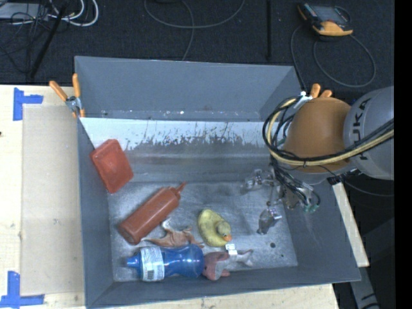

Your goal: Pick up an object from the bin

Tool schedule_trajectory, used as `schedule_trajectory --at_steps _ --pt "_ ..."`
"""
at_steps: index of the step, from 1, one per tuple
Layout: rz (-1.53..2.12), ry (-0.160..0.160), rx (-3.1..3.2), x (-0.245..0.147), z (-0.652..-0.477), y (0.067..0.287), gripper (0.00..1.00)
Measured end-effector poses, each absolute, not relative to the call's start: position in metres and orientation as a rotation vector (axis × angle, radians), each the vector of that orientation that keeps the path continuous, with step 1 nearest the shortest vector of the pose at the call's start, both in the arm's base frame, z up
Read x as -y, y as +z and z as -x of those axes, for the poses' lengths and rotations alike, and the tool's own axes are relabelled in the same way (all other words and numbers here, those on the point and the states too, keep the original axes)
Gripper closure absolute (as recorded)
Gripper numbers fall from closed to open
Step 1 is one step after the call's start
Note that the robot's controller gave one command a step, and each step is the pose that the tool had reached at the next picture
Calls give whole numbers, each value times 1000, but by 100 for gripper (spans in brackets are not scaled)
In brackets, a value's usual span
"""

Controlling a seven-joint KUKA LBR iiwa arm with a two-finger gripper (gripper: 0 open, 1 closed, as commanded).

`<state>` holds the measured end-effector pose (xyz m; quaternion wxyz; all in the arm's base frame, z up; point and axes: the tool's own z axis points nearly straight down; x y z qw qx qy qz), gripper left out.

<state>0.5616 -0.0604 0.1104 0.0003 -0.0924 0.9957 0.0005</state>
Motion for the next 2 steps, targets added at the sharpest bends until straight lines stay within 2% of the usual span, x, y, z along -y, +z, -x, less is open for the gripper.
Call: schedule_trajectory --at_steps 1,2 --pt "698 3 -3067 39 -561 145 0" --pt "697 -1 -3057 41 -545 147 0"
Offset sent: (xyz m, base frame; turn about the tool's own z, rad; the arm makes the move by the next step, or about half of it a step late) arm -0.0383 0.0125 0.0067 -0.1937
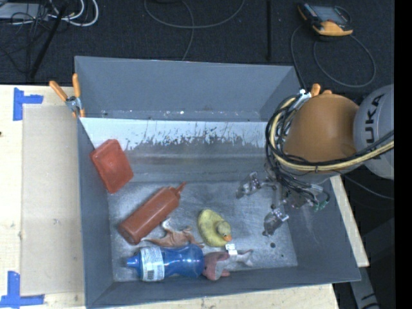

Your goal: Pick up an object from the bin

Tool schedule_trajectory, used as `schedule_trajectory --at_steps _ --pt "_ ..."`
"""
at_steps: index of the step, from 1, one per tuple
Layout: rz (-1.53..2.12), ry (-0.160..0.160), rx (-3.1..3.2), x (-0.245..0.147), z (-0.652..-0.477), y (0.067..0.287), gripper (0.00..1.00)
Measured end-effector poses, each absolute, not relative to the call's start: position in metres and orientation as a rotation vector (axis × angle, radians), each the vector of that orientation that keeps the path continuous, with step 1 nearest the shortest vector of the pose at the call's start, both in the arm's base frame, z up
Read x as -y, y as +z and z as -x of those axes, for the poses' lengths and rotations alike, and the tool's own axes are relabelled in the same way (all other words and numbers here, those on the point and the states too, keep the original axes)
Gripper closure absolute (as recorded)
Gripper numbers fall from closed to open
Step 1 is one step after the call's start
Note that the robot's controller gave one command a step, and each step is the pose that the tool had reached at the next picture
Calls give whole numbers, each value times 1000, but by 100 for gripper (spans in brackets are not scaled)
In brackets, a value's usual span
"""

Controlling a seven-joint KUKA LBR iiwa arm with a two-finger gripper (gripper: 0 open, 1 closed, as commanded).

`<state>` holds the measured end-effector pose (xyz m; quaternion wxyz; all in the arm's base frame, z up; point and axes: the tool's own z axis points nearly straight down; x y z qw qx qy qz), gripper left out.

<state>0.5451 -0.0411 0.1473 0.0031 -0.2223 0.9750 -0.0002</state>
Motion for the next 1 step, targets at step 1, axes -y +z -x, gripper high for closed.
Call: schedule_trajectory --at_steps 1 --pt "739 1 -3052 61 -541 101 0"
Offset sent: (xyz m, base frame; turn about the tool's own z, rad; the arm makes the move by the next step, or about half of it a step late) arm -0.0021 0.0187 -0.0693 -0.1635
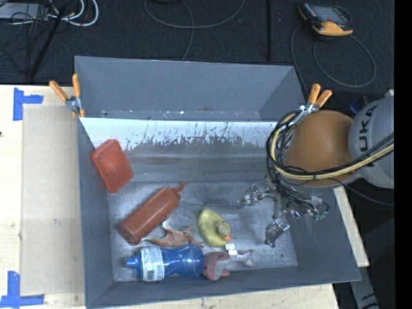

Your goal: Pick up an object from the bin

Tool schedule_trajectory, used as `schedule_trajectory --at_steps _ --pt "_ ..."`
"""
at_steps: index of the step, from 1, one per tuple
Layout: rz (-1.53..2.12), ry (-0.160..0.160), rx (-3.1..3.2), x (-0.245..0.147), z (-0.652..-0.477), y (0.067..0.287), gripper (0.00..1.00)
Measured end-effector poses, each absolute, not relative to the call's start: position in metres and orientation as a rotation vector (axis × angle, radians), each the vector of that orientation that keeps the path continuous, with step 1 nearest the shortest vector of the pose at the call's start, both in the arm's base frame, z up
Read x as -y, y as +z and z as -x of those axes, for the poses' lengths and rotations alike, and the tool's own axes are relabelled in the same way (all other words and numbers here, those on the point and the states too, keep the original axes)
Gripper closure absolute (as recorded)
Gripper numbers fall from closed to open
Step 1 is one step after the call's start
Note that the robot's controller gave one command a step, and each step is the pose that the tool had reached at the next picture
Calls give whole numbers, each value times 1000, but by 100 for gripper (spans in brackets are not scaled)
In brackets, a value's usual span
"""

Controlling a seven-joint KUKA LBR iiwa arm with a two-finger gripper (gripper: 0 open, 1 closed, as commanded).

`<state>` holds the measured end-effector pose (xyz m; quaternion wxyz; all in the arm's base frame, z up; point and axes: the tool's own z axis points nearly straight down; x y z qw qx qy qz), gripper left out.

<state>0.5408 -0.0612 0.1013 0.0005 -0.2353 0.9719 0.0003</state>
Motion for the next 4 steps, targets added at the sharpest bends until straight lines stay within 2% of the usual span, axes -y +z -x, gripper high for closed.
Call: schedule_trajectory --at_steps 1,2,3,4 --pt "825 1 -3038 53 -540 84 0" --pt "1023 1 -2975 0 -515 101 0" --pt "1122 4 -2934 -28 -512 110 0" --pt "1298 -8 -2853 -61 -497 102 0"
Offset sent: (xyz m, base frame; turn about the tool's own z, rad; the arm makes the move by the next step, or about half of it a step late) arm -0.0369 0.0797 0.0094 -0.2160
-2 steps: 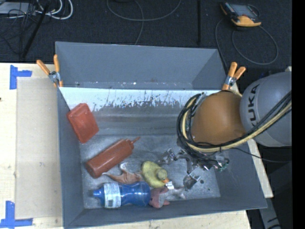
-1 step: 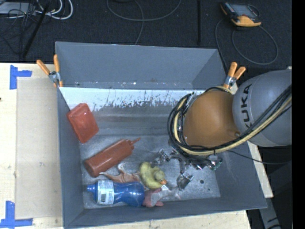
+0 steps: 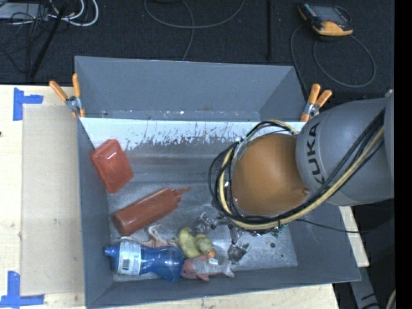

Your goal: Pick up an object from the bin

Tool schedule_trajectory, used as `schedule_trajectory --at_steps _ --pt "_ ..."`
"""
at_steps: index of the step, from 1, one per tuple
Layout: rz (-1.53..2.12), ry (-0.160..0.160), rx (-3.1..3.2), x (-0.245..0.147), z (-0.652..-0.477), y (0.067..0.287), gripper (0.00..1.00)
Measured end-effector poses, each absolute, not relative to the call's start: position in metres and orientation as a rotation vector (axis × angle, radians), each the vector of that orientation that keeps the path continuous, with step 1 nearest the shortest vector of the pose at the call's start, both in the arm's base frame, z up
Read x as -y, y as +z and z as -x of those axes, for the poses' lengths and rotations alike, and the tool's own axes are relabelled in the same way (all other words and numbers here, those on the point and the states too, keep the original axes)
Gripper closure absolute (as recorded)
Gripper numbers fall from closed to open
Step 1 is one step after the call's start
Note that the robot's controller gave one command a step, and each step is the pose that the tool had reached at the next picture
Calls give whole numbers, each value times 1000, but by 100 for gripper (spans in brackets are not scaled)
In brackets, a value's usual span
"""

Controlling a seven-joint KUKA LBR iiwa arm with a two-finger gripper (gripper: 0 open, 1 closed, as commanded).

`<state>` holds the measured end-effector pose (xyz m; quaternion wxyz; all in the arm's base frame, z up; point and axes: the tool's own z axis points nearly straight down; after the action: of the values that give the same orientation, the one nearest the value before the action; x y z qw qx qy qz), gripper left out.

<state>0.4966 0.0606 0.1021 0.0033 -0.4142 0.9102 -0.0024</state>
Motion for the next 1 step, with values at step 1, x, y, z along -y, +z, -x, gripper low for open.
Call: schedule_trajectory --at_steps 1 --pt "1404 -5 -2790 -71 -478 104 0"
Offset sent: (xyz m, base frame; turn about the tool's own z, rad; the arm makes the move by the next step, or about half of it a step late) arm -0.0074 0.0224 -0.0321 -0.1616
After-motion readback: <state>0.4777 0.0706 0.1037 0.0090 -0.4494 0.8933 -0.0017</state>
